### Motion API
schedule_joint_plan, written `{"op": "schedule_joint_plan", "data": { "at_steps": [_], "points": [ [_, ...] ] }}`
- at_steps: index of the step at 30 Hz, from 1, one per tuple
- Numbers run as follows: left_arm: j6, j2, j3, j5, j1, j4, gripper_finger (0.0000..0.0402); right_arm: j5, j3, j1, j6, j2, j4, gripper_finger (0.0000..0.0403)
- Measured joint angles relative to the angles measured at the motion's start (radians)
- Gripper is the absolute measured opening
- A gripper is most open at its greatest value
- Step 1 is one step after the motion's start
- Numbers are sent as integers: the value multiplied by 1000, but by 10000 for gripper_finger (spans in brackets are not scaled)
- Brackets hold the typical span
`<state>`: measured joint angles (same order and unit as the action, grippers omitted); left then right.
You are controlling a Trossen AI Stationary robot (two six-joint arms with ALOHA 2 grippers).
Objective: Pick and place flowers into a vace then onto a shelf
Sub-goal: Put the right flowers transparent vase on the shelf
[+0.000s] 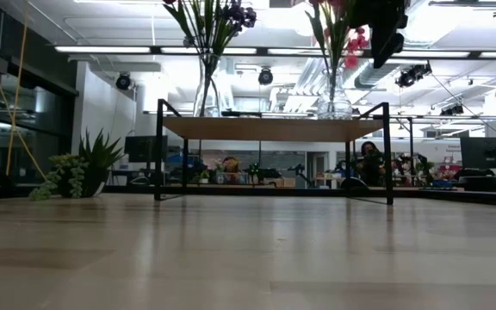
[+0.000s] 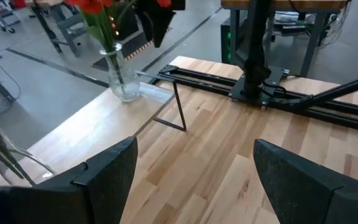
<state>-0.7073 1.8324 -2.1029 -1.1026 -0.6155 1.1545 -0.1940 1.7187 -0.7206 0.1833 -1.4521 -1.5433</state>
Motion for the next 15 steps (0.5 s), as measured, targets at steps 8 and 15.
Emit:
{"op": "schedule_joint_plan", "data": {
  "at_steps": [8,15],
  "points": [
    [4,0,0,-11,0,0,353,-34,0,0,0,0,2,236],
    [1,0,0,-11,0,0,353,-117,0,-30,-3,0,11,236]
  ]
}}
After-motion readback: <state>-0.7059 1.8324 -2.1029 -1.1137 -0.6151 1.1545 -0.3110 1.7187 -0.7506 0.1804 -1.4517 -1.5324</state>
